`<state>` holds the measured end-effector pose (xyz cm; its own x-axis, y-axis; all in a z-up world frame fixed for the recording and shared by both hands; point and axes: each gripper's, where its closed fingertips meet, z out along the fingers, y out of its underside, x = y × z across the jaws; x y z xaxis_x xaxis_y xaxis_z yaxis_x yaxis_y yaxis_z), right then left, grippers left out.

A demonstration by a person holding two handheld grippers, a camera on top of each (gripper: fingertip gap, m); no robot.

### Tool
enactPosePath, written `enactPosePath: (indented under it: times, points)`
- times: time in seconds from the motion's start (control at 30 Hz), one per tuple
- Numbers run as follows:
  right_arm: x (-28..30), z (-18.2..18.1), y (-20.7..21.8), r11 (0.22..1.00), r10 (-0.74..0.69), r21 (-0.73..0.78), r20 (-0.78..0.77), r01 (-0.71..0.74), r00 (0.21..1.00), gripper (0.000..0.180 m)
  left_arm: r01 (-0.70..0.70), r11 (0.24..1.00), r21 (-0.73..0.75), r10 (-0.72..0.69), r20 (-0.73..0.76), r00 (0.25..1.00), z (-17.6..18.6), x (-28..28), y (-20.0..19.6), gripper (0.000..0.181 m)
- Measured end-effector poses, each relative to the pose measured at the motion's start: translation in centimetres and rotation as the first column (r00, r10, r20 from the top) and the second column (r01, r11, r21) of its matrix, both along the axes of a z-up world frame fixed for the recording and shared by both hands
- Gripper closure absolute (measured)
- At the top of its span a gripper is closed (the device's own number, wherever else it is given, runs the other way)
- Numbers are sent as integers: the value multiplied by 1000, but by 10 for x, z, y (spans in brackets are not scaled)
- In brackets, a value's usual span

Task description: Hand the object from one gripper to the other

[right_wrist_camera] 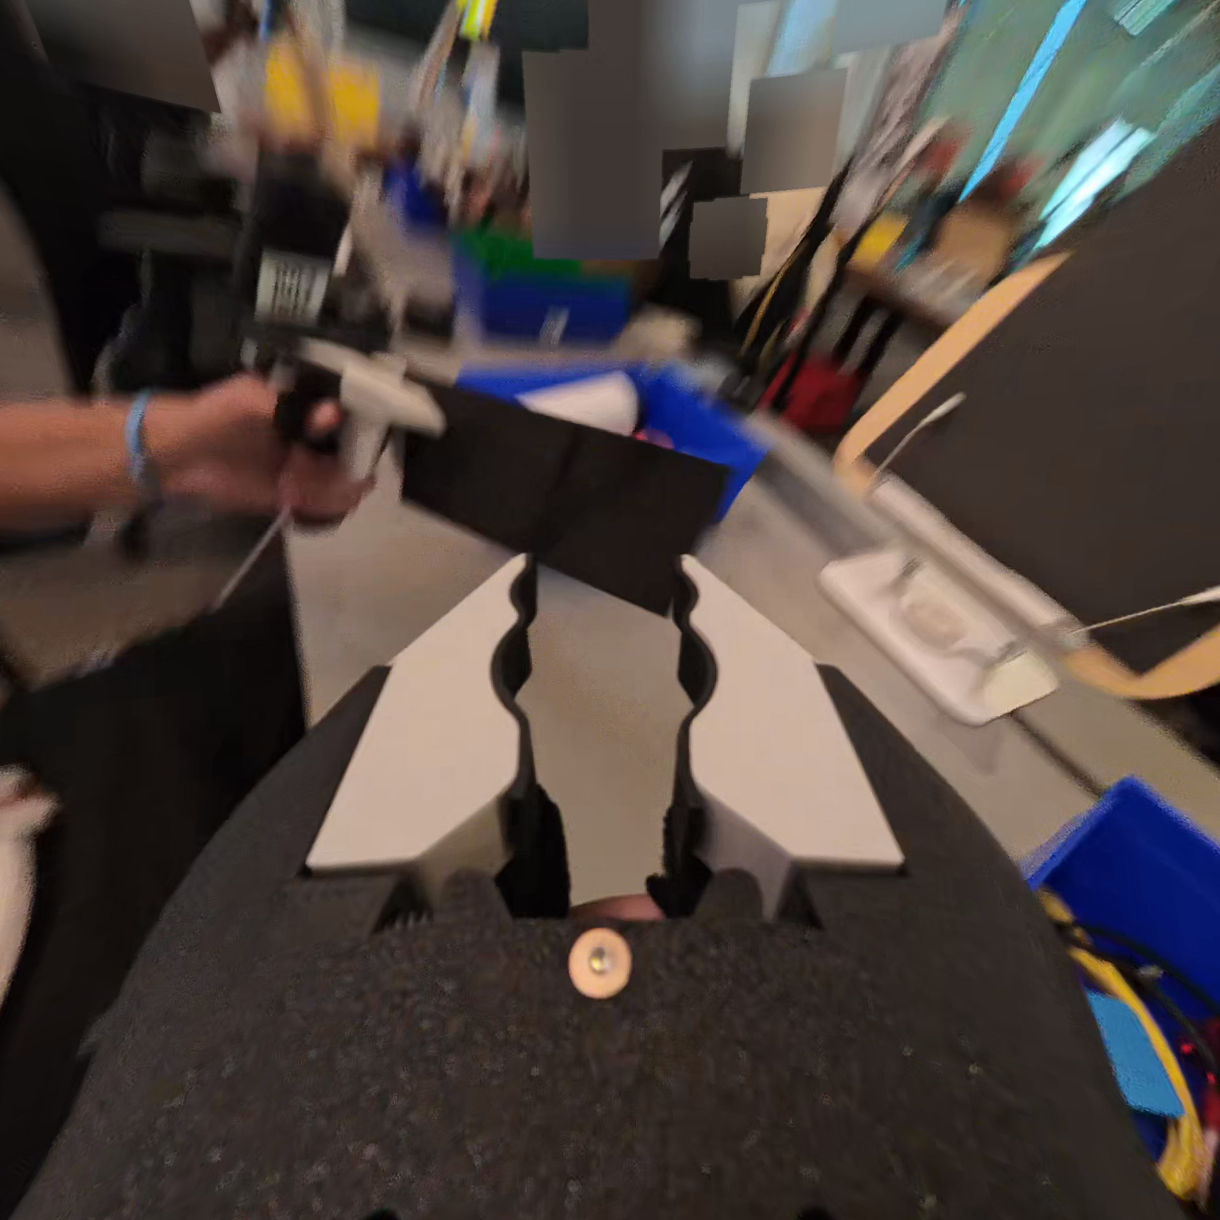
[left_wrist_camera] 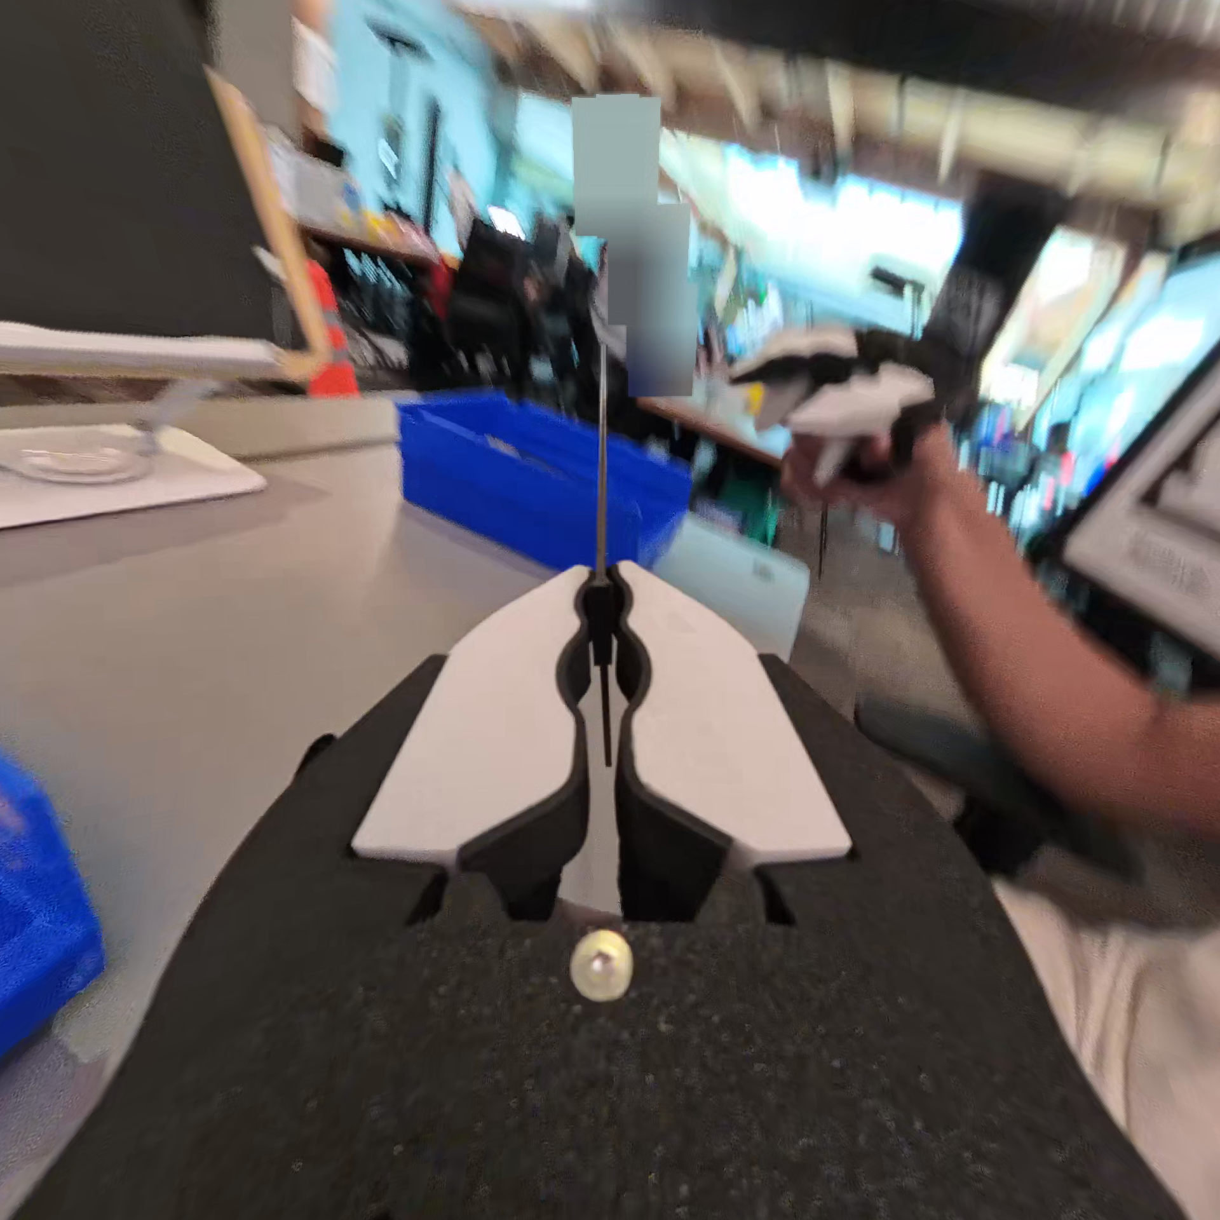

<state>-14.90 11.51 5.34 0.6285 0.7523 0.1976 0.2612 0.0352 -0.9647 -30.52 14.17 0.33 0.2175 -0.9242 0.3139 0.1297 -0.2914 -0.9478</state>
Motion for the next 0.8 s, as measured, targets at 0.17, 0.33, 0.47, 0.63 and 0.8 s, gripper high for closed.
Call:
enactPosePath:
  times: [0.17,0.33,0.47,0.63,0.8]
  points:
    - [30,47,26,924,-168,272,-340,268,925,119,-1,984,-179,78,421,904,32,-42,22,180]
    - [-37,0,42,891,-257,328,-202,312,945,102,109,963,-247,62,594,802,34,-45,20,180]
    - [-101,-24,22,999,48,4,-529,-54,847,101,209,967,-149,-64,649,758,45,-34,-4,180]
    - [-121,-13,-11,953,259,75,-703,-294,663,140,257,958,-127,-128,612,781,36,-11,-21,180]
    - [-134,-31,-10,960,234,35,-642,-277,730,150,262,954,-143,-131,588,798,28,-3,-23,180]
